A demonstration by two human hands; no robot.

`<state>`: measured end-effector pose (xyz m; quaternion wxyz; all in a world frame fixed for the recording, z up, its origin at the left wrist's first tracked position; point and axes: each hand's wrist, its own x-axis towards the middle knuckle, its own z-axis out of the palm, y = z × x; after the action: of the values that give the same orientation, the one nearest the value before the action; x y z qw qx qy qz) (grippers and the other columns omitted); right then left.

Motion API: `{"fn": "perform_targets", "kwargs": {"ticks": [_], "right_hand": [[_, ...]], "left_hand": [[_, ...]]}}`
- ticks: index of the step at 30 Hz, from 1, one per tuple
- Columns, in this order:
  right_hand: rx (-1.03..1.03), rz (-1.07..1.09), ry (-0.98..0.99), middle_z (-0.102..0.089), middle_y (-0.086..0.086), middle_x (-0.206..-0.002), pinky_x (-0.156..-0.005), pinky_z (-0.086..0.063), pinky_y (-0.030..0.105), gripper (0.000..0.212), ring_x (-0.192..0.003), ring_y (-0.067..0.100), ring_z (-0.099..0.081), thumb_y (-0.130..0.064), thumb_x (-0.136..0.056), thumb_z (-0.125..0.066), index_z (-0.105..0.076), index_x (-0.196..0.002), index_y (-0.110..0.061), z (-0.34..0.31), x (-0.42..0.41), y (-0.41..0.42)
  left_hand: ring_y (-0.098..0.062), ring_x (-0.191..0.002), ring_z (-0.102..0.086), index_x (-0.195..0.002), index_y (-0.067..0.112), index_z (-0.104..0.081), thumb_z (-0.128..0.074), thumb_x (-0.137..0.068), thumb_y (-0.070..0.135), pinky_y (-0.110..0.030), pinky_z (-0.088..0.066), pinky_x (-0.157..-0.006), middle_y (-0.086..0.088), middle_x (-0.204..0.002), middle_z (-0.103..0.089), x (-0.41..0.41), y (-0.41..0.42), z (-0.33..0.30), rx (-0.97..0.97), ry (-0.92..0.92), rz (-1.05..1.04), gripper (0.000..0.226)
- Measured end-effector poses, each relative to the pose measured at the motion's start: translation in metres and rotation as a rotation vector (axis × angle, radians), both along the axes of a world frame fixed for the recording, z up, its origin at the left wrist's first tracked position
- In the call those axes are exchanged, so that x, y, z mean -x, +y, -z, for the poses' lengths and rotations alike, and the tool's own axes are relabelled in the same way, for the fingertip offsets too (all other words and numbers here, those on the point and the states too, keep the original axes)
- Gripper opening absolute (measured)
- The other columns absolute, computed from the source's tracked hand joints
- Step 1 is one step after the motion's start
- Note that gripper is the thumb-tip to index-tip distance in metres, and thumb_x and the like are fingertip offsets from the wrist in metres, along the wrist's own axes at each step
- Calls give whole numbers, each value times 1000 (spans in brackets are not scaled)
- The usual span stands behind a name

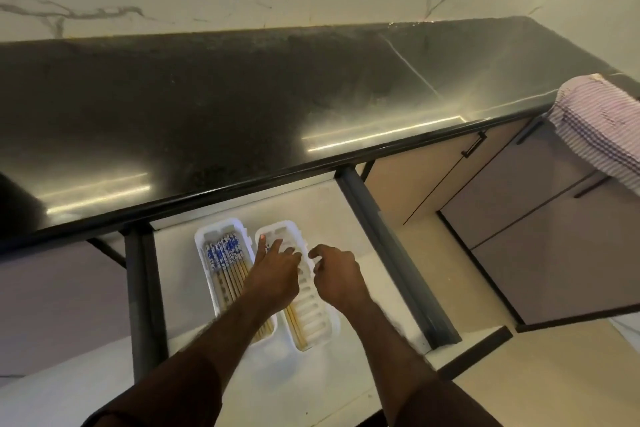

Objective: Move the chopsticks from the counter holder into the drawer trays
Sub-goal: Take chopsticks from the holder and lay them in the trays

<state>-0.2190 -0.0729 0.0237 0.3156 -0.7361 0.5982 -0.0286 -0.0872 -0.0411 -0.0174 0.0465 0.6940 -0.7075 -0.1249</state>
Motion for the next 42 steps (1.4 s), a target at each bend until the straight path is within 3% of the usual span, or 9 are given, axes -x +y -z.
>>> {"fn": "perform_targets", "kwargs": {"ticks": [4,11,20,25,30,33,36,38,42], "right_hand": [[120,27,-72,-72,5,-112,-87,-55,29,36,-96,21,-69,-7,-87,-64,-64,-121,-19,-43,6,13],[298,-34,-199,-69,6,-118,-95,-55,40,35,-103,23,-66,-14,-91,-62,-60,-125,-22,-128,14,74],[437,-123,-295,-69,6,-117,-90,-51,34,31,-103,24,-65,-19,-95,-58,-60,-126,-20,-211,0,170],[499,-271,-344,-68,1,-122,-96,-52,33,30,-109,18,-64,-18,-96,-56,-61,-125,-18,-229,-61,208],[549,-379,-377,-72,-1,-114,-94,-51,29,27,-105,16,-65,-16,-94,-55,-64,-120,-18,-236,-145,235],[524,-378,-428,-72,-2,-112,-86,-46,16,28,-101,10,-65,-16,-95,-56,-65,-120,-20,-234,-203,253],[519,-397,-453,-72,-4,-103,-66,-35,-4,27,-82,0,-60,-18,-95,-58,-64,-120,-23,-228,-262,266],[496,-404,-462,-72,-3,-102,-63,-37,-1,28,-80,-2,-58,-18,-95,-59,-64,-122,-22,-225,-300,272],[470,-411,-460,-71,-1,-110,-72,-46,8,30,-91,3,-63,-17,-95,-59,-62,-124,-21,-222,-360,275]], "left_hand": [[-23,-141,-33,-136,23,-49,-53,-95,26,-49,9,-115,-1,-145,-49,4,10,-44,64,53,-48,42],[-20,-142,-32,-139,24,-46,-43,-100,29,-48,5,-117,1,-147,-47,-1,82,-128,262,148,-219,40],[-22,-142,-31,-138,20,-48,-44,-100,24,-47,3,-118,-3,-147,-47,-25,188,-204,451,175,-298,39],[-22,-143,-29,-139,19,-47,-44,-100,24,-45,2,-118,-5,-147,-46,-79,236,-228,497,170,-374,40],[-23,-143,-28,-138,19,-48,-47,-98,23,-46,1,-117,-6,-147,-46,-154,278,-235,539,166,-427,40],[-22,-143,-29,-136,20,-49,-48,-98,25,-47,-1,-118,-6,-148,-45,-216,301,-235,538,143,-451,39],[-22,-141,-32,-136,18,-51,-49,-97,26,-45,-2,-118,-8,-147,-47,-278,319,-238,553,116,-472,39],[-21,-140,-35,-135,17,-51,-50,-97,25,-45,-3,-118,-7,-145,-48,-317,329,-240,550,91,-469,39],[-19,-139,-36,-135,19,-51,-51,-97,26,-47,-6,-119,-6,-145,-49,-375,336,-245,532,88,-468,39]]}}
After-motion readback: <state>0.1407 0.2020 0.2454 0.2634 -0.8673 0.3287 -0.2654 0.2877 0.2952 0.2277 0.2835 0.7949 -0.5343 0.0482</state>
